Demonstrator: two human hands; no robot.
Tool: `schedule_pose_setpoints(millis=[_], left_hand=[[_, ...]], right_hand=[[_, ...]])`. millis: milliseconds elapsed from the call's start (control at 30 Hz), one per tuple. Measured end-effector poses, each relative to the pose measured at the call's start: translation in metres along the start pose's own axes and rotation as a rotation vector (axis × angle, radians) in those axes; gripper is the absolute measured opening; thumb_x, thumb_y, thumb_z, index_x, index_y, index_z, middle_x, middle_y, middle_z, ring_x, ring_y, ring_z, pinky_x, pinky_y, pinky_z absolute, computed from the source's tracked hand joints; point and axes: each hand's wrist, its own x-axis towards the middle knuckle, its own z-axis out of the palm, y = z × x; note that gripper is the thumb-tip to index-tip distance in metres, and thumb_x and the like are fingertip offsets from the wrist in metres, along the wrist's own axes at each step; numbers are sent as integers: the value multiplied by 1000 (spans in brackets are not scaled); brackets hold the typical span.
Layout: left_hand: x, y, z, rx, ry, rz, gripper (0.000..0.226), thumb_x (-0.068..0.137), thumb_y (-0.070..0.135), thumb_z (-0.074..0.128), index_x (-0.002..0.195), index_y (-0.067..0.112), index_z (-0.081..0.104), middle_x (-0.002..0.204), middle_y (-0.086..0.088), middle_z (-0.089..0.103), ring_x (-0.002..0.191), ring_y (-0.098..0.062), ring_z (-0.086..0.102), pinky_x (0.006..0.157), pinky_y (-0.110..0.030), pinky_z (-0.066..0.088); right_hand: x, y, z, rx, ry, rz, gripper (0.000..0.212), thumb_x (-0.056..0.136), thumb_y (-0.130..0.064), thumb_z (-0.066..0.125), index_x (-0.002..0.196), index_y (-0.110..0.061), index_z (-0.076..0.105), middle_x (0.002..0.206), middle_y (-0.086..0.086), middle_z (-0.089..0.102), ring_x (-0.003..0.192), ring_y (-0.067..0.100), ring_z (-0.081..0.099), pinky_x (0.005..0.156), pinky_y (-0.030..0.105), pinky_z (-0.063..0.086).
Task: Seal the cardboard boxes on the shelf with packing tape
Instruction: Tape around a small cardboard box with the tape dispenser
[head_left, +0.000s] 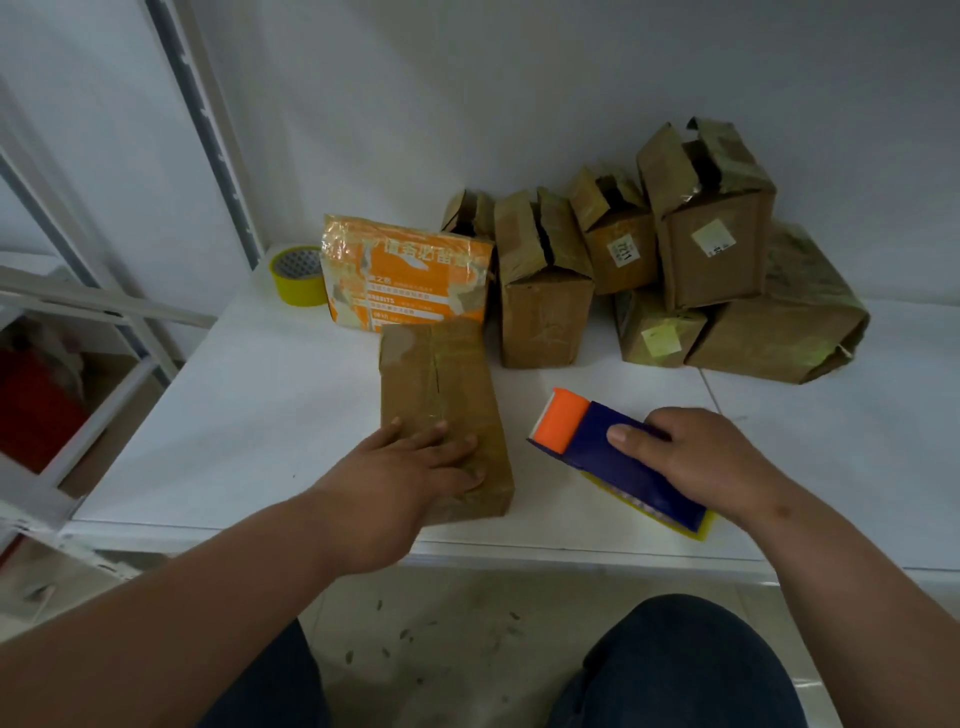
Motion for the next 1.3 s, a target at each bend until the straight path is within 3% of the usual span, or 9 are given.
schedule_pose_setpoints(millis=[67,167,233,333,400,533,833,1067,1300], left_hand=[[-9,-7,4,-11,26,-2,71,96,19,47,148,53,11,151,27,-14,143,-2,-16,122,-45,-1],[-18,-7,8,-154,26,-66,73,91,45,51,146,57,5,151,28,-14,144,0,-17,119,-48,-12],[-20,0,3,-433,219,-182,66,86,55,51,145,56,21,155,24,21,147,-5,17,121,-48,6],[-18,14,-17,-1071,464,-372,39,94,34,60,132,40,54,130,15,56,120,-7,53,101,-28,45],[-16,22,-29,-1325,396,-415,32,95,29,60,125,37,61,123,14,62,115,-5,57,94,-22,46],[-16,30,-35,-1569,255,-360,37,82,44,69,117,33,68,119,7,69,117,-13,60,109,-40,41],[-24,39,-33,-1707,201,-255,36,76,21,70,108,5,71,108,-15,72,104,-30,68,97,-43,52],[-26,39,-33,-1895,186,-303,19,70,18,68,84,8,76,87,-11,73,81,-20,70,71,-28,57],[-27,42,-37,-1890,130,-316,23,71,22,67,90,8,68,80,-5,70,75,-15,67,68,-26,55]], right_hand=[[-8,2,9,28,60,-70,39,90,-54,52,77,-17,57,72,2,63,66,16,61,60,29,43],[-21,6,20,86,148,-193,41,86,-62,49,78,-22,55,70,-4,63,64,11,61,59,29,47],[-28,8,26,83,237,-290,52,80,-75,41,80,-25,54,67,-7,62,60,5,60,54,24,47],[-37,6,35,75,344,-433,42,79,-73,36,77,-32,48,61,-14,55,53,1,55,49,14,35],[-41,2,38,56,388,-514,43,84,-74,33,81,-33,47,60,-21,49,51,-2,51,50,11,30],[-48,-2,39,61,419,-574,58,88,-73,28,86,-23,58,62,-24,47,54,-5,49,50,11,30],[-60,-10,35,163,328,-556,69,80,-82,30,88,-21,64,68,-7,65,62,8,62,50,22,48],[-65,-17,28,263,215,-527,61,75,-85,35,82,-30,60,79,-13,65,63,8,62,50,15,44],[-66,-20,25,281,171,-498,57,73,-84,38,82,-32,60,81,-15,66,65,9,64,51,17,46]])
